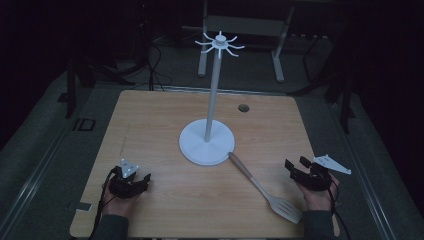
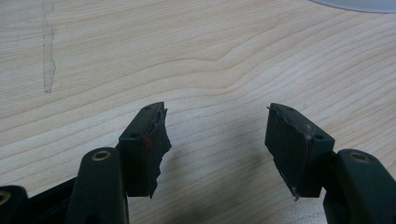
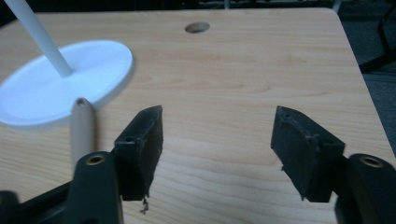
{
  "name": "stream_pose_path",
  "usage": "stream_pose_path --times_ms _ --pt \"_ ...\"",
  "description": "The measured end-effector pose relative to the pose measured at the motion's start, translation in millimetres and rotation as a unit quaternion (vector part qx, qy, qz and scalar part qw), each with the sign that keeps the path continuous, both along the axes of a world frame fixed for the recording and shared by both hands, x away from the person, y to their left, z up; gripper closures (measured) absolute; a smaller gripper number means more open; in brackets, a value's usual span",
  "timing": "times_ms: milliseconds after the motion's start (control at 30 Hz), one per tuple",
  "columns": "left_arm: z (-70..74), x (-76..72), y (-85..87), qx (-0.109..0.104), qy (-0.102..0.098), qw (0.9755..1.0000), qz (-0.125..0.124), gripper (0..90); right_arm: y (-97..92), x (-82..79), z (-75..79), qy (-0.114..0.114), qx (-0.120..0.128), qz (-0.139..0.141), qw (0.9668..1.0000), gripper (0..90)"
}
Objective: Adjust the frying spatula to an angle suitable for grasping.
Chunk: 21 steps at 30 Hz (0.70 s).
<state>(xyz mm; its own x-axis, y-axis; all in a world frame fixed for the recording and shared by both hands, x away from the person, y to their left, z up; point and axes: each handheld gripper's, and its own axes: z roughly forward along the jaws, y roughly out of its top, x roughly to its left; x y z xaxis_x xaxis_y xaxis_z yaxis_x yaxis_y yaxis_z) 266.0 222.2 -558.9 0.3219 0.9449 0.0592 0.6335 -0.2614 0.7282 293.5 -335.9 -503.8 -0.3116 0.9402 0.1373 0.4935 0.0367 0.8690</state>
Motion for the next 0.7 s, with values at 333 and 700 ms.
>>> stream_pose_path --times_ms 333,700 --pt "-0.2 -0.8 0.8 0.0 0.0 1.0 0.002 38.9 8.6 -2.8 10.4 0.009 -0.041 0.034 0.9985 46.7" --pt "-0.8 -0.9 0.6 0.002 0.002 1.0 0.001 38.9 16.6 3.2 23.7 0.029 -0.056 0.076 0.9951 53.5"
